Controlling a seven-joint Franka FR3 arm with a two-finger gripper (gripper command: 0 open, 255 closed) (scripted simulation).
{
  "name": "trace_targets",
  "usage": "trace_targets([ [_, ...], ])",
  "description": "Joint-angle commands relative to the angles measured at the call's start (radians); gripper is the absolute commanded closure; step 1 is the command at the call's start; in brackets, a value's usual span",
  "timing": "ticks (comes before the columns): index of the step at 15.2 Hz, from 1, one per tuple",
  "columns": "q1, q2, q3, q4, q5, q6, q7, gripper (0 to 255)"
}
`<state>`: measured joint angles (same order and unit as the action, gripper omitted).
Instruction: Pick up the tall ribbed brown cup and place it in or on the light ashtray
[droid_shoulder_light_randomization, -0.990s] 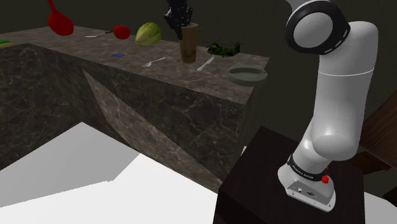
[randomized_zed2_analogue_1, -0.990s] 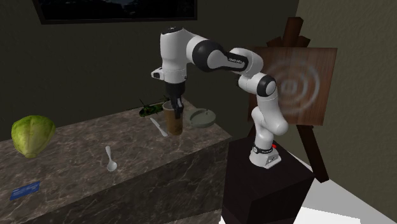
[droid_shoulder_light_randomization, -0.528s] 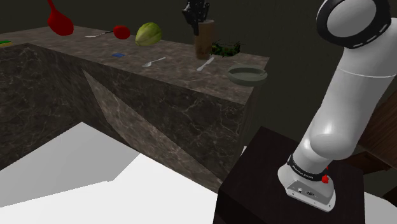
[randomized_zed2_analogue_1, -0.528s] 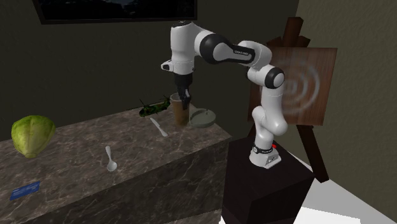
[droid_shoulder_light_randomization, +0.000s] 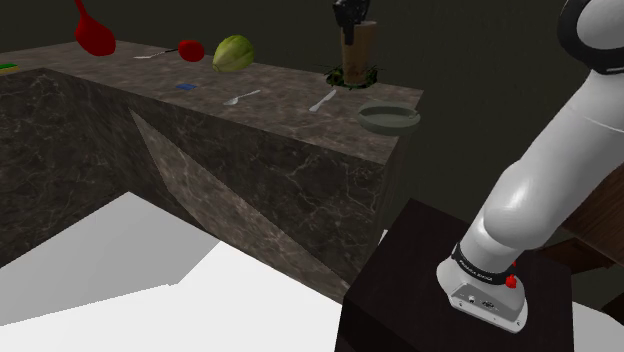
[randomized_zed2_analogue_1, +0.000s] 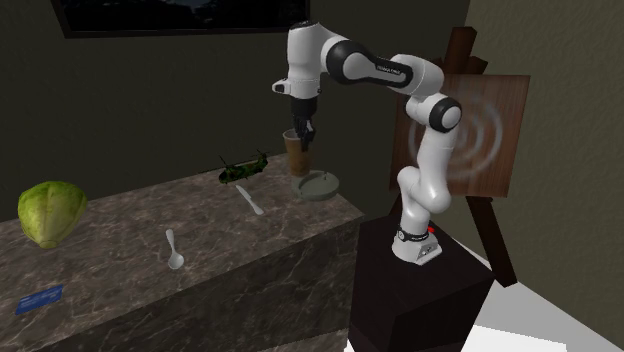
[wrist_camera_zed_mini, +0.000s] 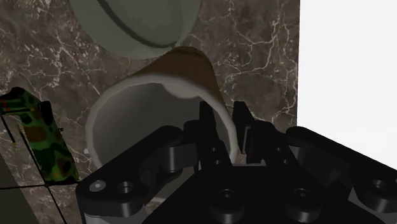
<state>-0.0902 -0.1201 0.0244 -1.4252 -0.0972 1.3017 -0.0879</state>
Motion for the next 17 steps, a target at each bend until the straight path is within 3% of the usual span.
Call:
trace_targets([
  [1,-0.015,-0.058,-0.021,-0.056,-0.002,0.002,-0.039,255],
  [8,-0.07,-0.207,-0.118,-0.158,-0.034,-0.029,-0.199,255],
  [17,-0.07,-0.277,-0.12,-0.355,-0.037,0.098,-0.182,255],
])
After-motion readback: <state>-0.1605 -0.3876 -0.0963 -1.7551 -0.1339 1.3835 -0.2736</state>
